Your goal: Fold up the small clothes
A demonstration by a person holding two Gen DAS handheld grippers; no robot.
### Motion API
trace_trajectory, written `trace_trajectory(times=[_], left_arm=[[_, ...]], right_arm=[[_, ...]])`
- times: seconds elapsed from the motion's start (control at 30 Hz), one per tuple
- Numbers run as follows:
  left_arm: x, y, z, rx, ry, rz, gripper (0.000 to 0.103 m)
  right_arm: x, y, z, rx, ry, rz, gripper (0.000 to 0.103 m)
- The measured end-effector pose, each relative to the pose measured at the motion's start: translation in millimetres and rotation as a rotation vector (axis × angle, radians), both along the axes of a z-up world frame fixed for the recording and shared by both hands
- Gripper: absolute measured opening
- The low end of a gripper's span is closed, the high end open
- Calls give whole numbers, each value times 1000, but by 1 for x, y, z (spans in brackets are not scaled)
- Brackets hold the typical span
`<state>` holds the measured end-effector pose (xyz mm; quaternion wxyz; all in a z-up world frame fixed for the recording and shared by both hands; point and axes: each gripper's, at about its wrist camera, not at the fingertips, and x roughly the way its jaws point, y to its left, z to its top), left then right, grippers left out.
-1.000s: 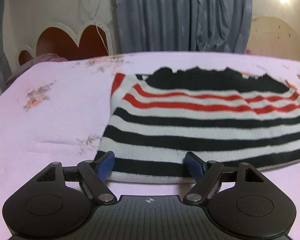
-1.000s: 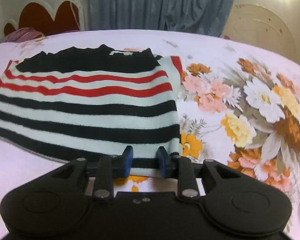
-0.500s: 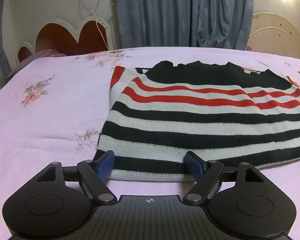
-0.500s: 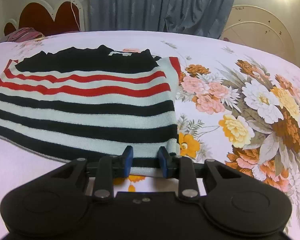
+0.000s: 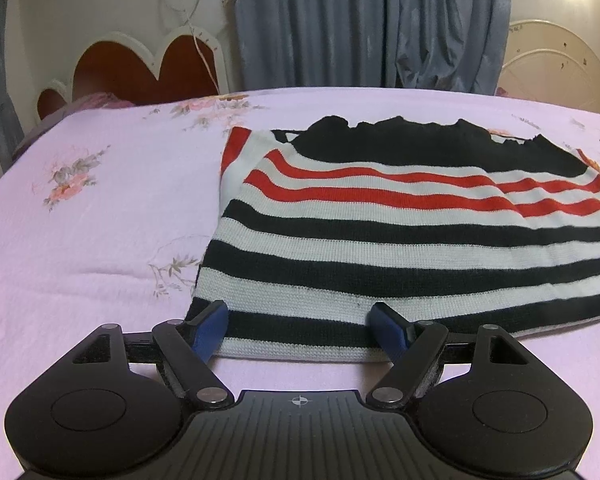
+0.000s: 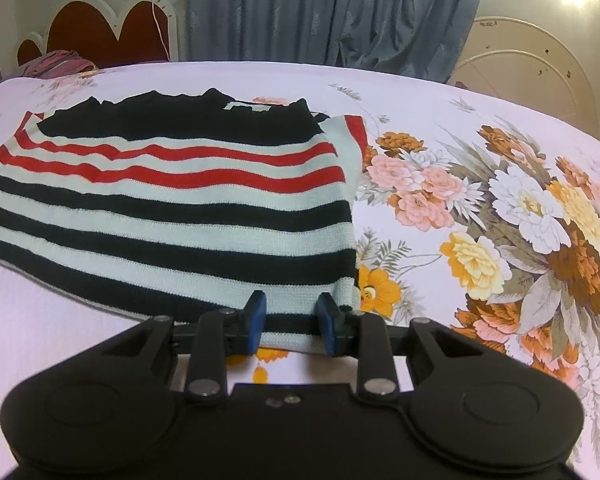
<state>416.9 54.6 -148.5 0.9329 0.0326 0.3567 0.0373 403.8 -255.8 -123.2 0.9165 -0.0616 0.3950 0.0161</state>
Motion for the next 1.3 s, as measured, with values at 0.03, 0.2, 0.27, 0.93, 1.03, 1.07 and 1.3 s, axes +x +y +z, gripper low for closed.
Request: trace_trajectory(times=[0.03,0.2,0.27,0.93,1.03,1.07,1.3], left_arm=[[-2,0,4,-8,5,11,78],[-38,8,22,-81,-98,93,103],[-47,22,18,-239,-96,129,100],[14,84,-32,-944,-164,396,12],[7,77,-13,-911,-265,308,12],[10,77,-18,-890,-234,317,12],[12,80,-34,-908,-152,393,13]], right_arm=[[1,0,1,5,6,-1,27],[-22,-6,26,20,-151,-37,87],[-27,-11,29,86,-158,-16,53],[89,104,17,267,-46,281,3],[98,113,5,239,1,285,2],[101,114,-2,228,22,275,1],[103,115,-4,226,31,262,0]])
